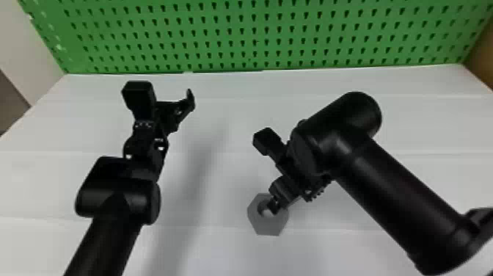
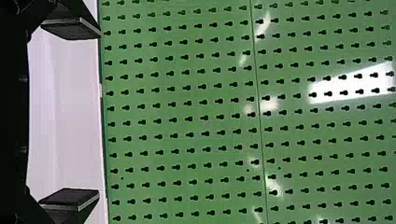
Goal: Pick up the hex nut
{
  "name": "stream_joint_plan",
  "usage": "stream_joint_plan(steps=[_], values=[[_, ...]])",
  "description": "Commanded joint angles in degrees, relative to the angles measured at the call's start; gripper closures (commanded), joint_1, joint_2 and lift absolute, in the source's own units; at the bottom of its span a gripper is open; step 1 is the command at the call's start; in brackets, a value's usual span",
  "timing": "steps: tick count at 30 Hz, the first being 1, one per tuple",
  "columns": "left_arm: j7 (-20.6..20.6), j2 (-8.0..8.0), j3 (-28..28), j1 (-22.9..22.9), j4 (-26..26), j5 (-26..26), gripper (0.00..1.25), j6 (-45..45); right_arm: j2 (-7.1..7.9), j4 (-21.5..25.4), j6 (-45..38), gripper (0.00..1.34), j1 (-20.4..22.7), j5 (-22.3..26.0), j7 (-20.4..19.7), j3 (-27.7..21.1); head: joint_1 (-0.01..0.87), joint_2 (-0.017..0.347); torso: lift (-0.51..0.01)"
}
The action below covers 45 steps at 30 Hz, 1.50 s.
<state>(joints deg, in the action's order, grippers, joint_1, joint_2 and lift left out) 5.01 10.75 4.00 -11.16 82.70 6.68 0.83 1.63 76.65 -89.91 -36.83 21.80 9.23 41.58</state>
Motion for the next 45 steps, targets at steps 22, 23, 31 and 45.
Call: stream_joint_plan(steps=[22, 23, 31, 45], values=[[0.00, 0.06, -0.22, 0.35, 0.00, 0.09, 0.09, 0.22, 0.39, 2.89, -0.17, 1.10, 0.70, 1.67, -0.01, -1.85, 0.785, 0.149, -0.087], [0.00, 0.06, -0.22, 0.35, 0.00, 0.18, 0.09, 0.22, 0.39, 3.15, -0.17, 1.10, 0.88, 1.67, -0.01, -2.29, 0.785, 0.149, -0.087], [0.00, 0.06, -0.13, 0.62, 0.00, 0.18, 0.09, 0.22, 0.65, 7.20, -0.17, 1.10, 2.46, 0.35, -0.01, -6.33, 0.785, 0.149, -0.087], [0.00, 0.06, -0.22, 0.88, 0.00, 0.44, 0.09, 0.22, 0.39, 15.72, -0.17, 1.10, 7.12, -5.54, -0.01, -14.42, 0.785, 0.149, -0.087]])
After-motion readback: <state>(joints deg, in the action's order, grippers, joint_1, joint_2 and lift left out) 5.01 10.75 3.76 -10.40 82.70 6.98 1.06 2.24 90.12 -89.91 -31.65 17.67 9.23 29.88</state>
